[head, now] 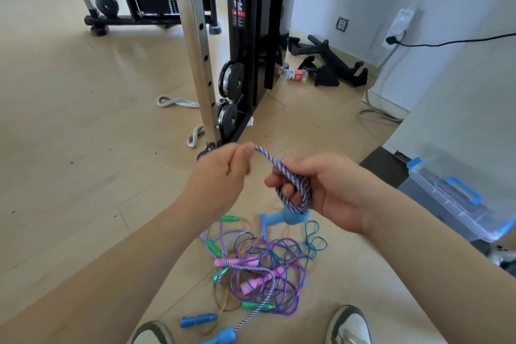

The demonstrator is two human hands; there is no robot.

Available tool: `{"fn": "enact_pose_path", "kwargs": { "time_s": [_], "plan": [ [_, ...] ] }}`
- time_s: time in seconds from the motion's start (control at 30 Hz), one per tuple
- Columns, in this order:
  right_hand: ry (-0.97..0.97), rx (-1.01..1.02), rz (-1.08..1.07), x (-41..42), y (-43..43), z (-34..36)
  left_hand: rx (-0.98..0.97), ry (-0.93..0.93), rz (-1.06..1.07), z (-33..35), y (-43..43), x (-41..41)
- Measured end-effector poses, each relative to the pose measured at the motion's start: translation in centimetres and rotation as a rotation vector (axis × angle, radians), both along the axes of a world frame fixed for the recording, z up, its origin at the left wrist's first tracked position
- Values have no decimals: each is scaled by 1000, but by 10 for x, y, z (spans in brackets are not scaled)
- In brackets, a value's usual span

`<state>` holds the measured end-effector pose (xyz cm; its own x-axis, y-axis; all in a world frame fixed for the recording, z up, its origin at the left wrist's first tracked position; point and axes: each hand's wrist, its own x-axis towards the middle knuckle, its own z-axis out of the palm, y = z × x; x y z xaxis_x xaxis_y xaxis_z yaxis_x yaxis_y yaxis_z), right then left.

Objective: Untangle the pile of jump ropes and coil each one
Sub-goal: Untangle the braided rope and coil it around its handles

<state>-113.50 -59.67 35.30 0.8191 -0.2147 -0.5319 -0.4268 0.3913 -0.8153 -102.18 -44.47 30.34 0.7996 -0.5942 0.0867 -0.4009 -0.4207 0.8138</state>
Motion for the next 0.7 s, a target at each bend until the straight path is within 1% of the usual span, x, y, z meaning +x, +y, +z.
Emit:
{"fn": "enact_pose_path", "kwargs": {
  "time_s": [0.07,0.17,0.2,0.23,0.27,0.3,0.4,0.43,0.5,0.57,0.6,0.67,0.7],
  "plan": [
    [8,-21,85,-2,1,-2,-80,-128,71,2,0,5],
    [-16,-70,267,-6,2,-3,-97,-216,45,2,-5,0],
    [-23,-80,282,-7,2,-3,-91,-229,34,1,-7,-2],
    [-32,-78,252,-8,2,-3,-66,-228,30,0,-8,-2],
    [-46,-60,176,-8,1,-3,-25,-204,23,1,-9,-1],
    [-68,-24,73,-8,-1,-3,21,-138,4,0,-10,1],
    [-165,164,-258,-4,-9,-1,154,231,-121,-5,-11,-7],
    [-198,213,-355,-3,-13,-1,219,321,-174,-8,-11,-13],
    [-234,260,-496,-1,-21,-4,349,377,-275,-11,-12,-26],
    [-217,265,-574,1,-25,-8,433,360,-360,-9,-13,-37],
    [-196,254,-590,3,-26,-11,481,307,-406,-6,-14,-43],
    [-155,227,-574,4,-23,-13,572,67,-495,1,-19,-56],
    [-141,220,-544,4,-21,-14,581,-32,-509,4,-23,-64]
  ]
}}
